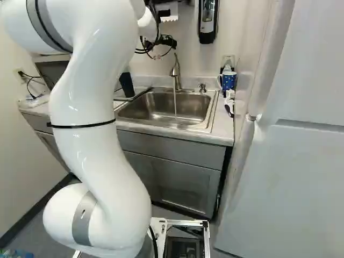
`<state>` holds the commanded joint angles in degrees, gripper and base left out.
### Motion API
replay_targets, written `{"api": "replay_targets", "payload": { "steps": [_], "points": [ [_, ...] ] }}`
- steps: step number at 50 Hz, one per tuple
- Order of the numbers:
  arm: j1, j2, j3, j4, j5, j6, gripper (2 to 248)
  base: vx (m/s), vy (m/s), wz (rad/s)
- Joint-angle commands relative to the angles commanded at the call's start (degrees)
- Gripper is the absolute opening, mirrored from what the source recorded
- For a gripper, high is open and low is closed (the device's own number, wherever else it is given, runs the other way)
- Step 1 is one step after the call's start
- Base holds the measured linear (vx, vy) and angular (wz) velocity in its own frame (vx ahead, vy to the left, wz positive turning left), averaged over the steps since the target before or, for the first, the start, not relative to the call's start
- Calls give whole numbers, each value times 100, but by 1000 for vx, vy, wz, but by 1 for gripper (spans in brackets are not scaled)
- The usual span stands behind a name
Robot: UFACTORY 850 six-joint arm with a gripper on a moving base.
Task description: Rinse the cup and place it in the tray
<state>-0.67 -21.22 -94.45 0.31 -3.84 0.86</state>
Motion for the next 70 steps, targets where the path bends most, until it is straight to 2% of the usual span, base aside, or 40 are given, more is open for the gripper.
{"api": "replay_targets", "payload": {
  "steps": [28, 70],
  "points": [
    [-1, 180, 211, 0, -218, 0, 247, 0, 0, 0],
    [-5, 877, 1007, 0, -493, 0, 247, 0, 0, 0]
  ]
}}
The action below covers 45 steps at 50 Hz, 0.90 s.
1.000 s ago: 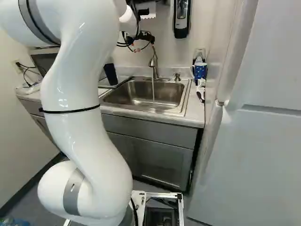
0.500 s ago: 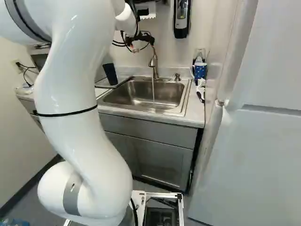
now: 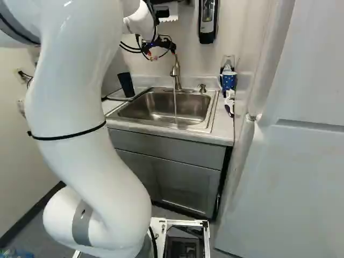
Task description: Rinse the cup and place it in the tray
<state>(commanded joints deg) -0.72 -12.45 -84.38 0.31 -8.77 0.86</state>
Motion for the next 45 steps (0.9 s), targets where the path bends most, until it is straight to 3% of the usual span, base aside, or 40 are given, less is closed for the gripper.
{"api": "replay_targets", "payload": {
  "steps": [18, 45],
  "points": [
    [-55, 362, 397, 0, -38, 0, 247, 0, 0, 0],
    [-311, 1022, 1091, 0, -93, 0, 247, 0, 0, 0]
  ]
}}
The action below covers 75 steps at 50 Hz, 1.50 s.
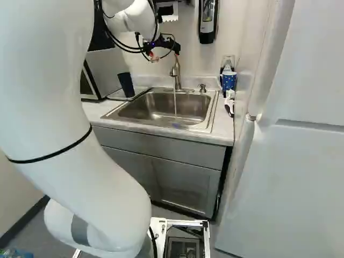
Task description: Rinse the cup and place it in the tray
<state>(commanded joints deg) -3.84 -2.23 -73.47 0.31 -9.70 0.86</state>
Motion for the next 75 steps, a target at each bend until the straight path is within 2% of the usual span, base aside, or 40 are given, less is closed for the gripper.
{"api": "replay_targets", "payload": {
  "steps": [23, 50, 60, 75],
  "points": [
    [-230, 634, 630, 0, -613, 0, 247, 0, 0, 0],
    [-388, 1452, 1385, 0, -2073, 0, 247, 0, 0, 0],
    [-390, 1470, 1401, 1, -2603, 0, 247, 0, 0, 0],
    [-390, 1470, 1401, 11, -2624, 0, 247, 0, 0, 0]
  ]
}}
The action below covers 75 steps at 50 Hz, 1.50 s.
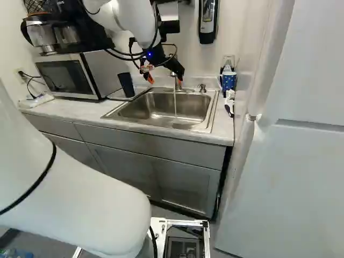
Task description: Rinse the cup and place it in the tray
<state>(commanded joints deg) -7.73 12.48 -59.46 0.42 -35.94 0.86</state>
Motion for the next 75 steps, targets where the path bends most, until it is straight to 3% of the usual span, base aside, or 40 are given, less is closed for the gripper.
{"api": "replay_targets", "payload": {
  "steps": [12, 59, 75],
  "points": [
    [29, -29, -26, 89, 519, 0, 247, 0, 0, 0],
    [229, -350, -315, 133, 3324, 0, 247, 0, 0, 0],
    [397, -736, -676, 133, 3852, 0, 247, 0, 0, 0]
  ]
}}
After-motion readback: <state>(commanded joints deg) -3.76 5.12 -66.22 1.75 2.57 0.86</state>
